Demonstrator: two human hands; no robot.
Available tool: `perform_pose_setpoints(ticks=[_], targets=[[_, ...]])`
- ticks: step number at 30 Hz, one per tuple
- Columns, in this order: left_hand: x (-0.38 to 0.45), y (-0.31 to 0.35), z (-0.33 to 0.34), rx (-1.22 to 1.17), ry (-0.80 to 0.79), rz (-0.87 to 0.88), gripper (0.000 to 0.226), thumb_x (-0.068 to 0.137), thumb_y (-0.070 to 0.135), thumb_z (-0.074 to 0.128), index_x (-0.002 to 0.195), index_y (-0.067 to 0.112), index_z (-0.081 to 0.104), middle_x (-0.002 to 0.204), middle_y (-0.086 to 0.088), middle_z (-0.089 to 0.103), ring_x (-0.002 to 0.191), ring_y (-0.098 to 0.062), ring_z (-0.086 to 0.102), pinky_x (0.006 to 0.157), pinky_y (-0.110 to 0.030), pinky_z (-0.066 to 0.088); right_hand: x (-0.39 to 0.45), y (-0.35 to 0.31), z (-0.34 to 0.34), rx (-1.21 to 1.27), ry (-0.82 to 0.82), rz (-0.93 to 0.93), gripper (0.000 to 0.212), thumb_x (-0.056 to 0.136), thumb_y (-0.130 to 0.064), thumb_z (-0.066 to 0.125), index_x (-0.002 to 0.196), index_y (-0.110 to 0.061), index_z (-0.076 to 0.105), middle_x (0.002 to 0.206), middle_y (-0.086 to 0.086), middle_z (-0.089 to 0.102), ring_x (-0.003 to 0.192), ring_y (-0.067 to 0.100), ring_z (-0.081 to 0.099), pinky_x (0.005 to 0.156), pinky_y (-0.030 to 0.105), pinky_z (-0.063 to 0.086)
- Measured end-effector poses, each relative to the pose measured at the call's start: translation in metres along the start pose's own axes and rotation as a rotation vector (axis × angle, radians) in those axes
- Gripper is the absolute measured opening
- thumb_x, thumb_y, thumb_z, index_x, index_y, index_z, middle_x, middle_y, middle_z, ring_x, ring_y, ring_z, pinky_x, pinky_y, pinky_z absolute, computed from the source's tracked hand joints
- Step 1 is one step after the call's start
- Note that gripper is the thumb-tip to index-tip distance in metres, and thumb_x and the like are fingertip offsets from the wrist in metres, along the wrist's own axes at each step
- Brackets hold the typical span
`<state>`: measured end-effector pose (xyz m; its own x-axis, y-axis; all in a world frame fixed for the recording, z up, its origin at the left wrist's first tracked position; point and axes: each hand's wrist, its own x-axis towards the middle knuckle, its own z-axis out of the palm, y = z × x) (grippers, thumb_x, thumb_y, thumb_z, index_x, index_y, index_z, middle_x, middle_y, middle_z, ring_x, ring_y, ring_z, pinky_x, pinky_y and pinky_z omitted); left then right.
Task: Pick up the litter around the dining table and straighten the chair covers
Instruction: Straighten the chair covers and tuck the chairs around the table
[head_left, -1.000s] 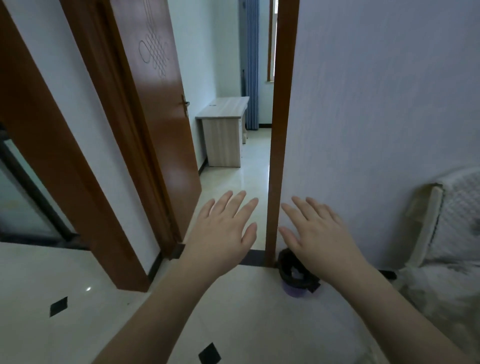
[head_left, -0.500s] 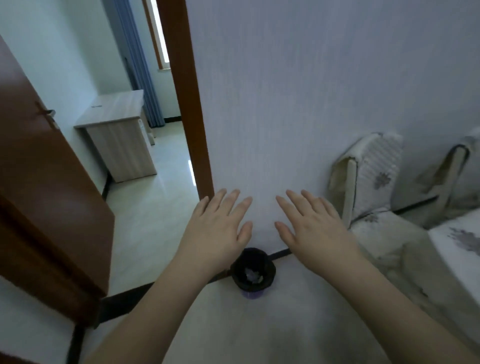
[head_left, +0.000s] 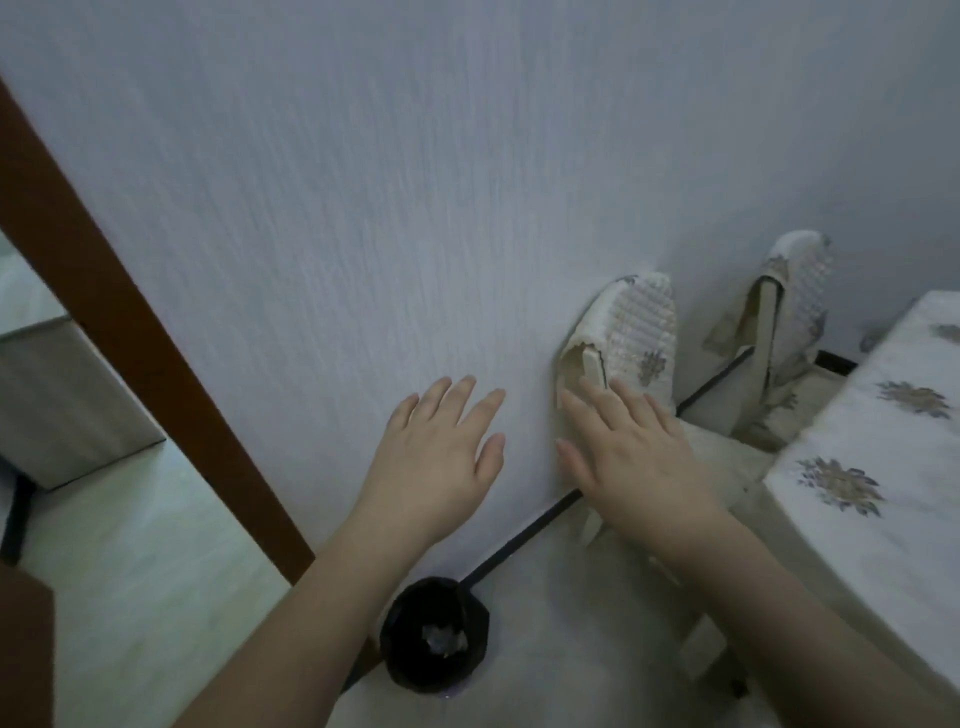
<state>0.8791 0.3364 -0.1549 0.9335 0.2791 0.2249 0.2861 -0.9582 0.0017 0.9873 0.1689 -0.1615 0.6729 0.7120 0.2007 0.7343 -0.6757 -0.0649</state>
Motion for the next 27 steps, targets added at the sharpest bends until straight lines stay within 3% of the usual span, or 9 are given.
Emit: perform_pose_setpoints(ticks=[3,7,10,19,27], targets=[[0.041,0.008,0.012,-0.02,0.009,0.057,0.066,0.091,0.053,0.007,0.148,0.03,0.031,0.156,-0.002,0.031,0.143,-0.023,0.026,0.115,-0.043,0.019,0.021,0.023,0.006,-0.011,-0.015,0.053,0.058,0.099,-0.052,0.016,0.151,-0.027,0.018,0.16,-0.001,0.017,0.147,0.022,0.01,0.118,0.04,0.006],[0.099,0.011,0.03,-0.045,-0.002,0.129,0.07,0.088,0.054,0.001,0.15,0.031,0.025,0.158,0.0,0.025,0.145,-0.021,0.019,0.116,-0.041,0.016,0.048,0.049,0.013,-0.033,0.053,0.144,0.059,0.093,-0.049,0.026,0.139,-0.018,0.048,0.144,0.007,0.048,0.132,0.031,0.044,0.108,0.048,0.033],[0.144,0.011,0.045,-0.087,-0.003,0.178,0.071,0.086,0.055,-0.002,0.15,0.034,0.022,0.159,0.002,0.022,0.146,-0.02,0.017,0.117,-0.041,0.015,0.078,0.06,0.021,-0.022,0.048,0.215,0.06,0.091,-0.047,0.026,0.139,-0.018,0.048,0.143,0.007,0.049,0.131,0.031,0.045,0.109,0.049,0.035],[0.271,-0.012,0.081,-0.125,0.013,0.312,0.07,0.088,0.054,0.002,0.148,0.03,0.03,0.155,-0.001,0.03,0.143,-0.023,0.024,0.115,-0.043,0.02,0.172,0.102,0.038,-0.11,0.027,0.32,0.062,0.093,-0.051,0.01,0.15,-0.029,0.021,0.157,-0.003,0.024,0.145,0.021,0.017,0.119,0.041,0.01],[0.358,0.012,0.117,-0.169,-0.002,0.447,0.058,0.093,0.051,0.018,0.143,0.034,0.042,0.149,-0.006,0.042,0.138,-0.028,0.034,0.111,-0.045,0.027,0.207,0.15,0.055,-0.086,0.022,0.464,0.065,0.089,-0.052,0.006,0.149,-0.032,0.018,0.158,-0.004,0.022,0.146,0.019,0.014,0.119,0.041,0.008]])
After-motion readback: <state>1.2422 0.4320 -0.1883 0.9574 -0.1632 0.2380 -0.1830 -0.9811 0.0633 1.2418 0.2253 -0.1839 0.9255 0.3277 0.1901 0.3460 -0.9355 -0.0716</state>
